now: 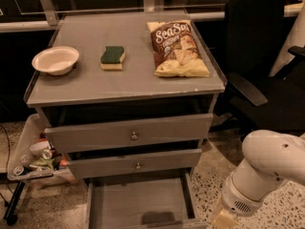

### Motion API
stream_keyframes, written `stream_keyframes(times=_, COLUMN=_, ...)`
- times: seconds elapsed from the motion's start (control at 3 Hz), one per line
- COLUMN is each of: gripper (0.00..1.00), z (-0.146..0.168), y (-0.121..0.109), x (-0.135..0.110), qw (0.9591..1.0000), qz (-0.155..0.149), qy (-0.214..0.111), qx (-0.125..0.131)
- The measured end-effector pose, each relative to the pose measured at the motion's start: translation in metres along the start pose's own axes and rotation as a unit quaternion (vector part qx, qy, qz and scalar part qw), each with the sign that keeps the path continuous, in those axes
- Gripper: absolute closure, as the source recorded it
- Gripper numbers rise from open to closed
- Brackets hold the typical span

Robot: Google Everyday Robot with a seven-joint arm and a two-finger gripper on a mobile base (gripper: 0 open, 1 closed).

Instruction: Close bottom drawer

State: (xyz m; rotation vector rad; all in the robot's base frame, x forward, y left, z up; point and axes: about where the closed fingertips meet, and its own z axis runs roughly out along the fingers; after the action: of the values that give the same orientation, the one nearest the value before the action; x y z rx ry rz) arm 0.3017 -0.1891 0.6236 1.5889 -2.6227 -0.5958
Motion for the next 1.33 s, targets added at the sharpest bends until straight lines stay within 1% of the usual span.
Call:
stream_keyframes(times=0.33, gripper=1.0, z=0.017, y=-0.002, x=0.005, qw=0.9999, qz=0.008, qy=0.002, qx=-0.01)
stream_keyframes(times=0.67, gripper=1.0, z=0.076, y=-0.013, x=0.028, qw=0.998, qz=0.037, qy=0.0, qx=-0.05)
stream_keyframes(times=1.0, gripper=1.0, z=0.076, y=-0.013, x=0.028, qw=0.998, qz=0.037, qy=0.0, qx=-0.05)
stream_keyframes(times=1.33, gripper=1.0, z=0.096, y=-0.013, x=0.033, qw=0.9966, qz=0.042, qy=-0.001, qx=-0.07)
